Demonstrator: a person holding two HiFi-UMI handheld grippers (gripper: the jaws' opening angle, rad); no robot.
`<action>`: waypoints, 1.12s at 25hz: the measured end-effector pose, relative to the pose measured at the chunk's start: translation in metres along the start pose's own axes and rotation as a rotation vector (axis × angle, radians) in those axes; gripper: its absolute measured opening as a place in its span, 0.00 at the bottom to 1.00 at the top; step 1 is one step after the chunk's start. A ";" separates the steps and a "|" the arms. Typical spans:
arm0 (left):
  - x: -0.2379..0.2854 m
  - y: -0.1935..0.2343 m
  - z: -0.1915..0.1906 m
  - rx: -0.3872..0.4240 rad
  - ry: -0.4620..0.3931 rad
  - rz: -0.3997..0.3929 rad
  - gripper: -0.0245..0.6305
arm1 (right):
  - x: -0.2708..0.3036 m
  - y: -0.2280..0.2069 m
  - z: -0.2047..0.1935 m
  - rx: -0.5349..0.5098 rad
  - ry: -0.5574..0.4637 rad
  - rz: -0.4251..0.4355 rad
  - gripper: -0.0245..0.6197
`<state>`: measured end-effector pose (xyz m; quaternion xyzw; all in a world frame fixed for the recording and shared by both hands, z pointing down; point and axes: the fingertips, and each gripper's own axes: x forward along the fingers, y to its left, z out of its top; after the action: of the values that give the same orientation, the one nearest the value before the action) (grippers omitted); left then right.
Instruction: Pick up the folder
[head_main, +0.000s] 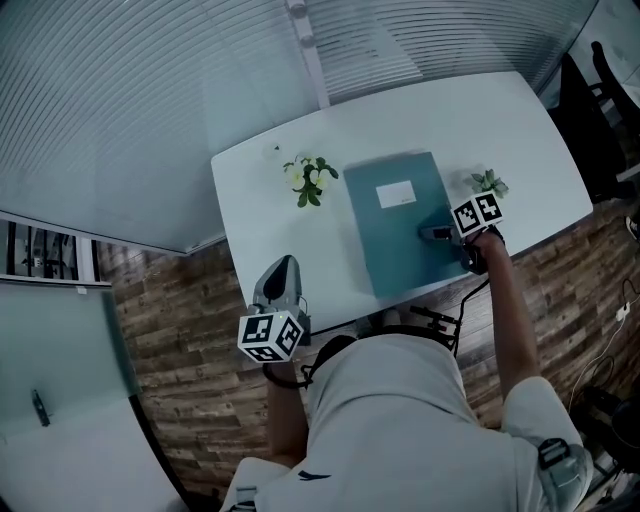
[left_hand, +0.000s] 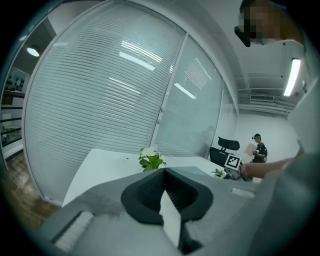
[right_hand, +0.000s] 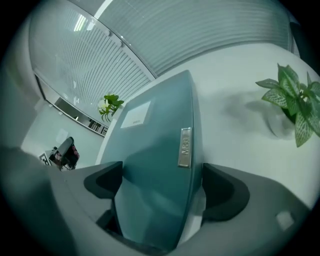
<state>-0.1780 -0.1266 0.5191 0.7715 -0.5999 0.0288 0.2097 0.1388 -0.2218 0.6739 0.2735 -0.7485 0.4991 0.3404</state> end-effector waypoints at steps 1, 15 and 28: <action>0.002 -0.001 -0.003 -0.001 0.011 -0.007 0.05 | 0.000 0.000 0.001 0.001 -0.007 0.001 0.81; 0.045 -0.051 -0.054 -0.110 0.269 -0.183 0.27 | -0.001 0.000 0.001 0.003 -0.013 -0.006 0.80; 0.137 -0.100 -0.107 -0.219 0.567 -0.273 0.59 | -0.001 -0.002 0.000 0.002 -0.035 -0.003 0.80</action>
<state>-0.0237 -0.1938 0.6284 0.7789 -0.4085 0.1493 0.4518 0.1407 -0.2225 0.6742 0.2835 -0.7535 0.4945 0.3278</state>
